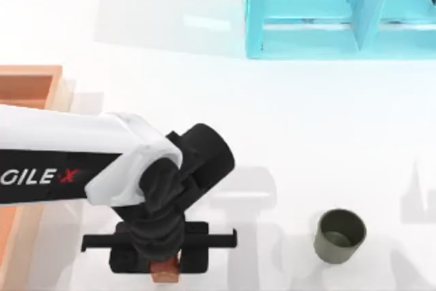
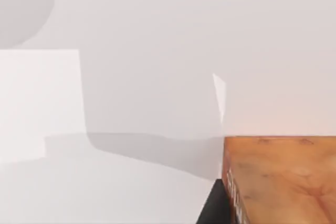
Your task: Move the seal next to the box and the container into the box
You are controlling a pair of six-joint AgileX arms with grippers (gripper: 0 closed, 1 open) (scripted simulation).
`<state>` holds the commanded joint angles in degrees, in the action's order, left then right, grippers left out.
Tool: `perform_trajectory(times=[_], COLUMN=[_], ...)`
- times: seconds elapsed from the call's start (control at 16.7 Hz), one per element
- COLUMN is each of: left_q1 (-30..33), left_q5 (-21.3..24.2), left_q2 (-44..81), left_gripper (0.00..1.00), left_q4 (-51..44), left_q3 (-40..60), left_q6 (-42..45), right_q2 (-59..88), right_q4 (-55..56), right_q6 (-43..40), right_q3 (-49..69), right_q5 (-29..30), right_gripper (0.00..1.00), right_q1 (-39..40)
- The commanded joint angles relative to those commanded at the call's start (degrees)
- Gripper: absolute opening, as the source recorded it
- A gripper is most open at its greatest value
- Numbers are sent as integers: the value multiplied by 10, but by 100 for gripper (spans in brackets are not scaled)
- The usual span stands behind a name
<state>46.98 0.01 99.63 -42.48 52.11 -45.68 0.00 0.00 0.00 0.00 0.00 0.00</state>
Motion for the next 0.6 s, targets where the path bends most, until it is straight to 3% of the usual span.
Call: perform_trajectory(times=[0.42, 0.6], left_q1=[-2, -38], left_q5=[0, 0], left_q2=[-2, -39], left_gripper=[0, 0], left_q4=[-2, -40], left_q3=[1, 9], left_q6=[2, 38], right_q2=[0, 0], right_q4=[0, 0], right_q6=[0, 0], right_q3=[0, 0], right_q5=[0, 0], right_gripper=[100, 100], right_q1=[0, 0])
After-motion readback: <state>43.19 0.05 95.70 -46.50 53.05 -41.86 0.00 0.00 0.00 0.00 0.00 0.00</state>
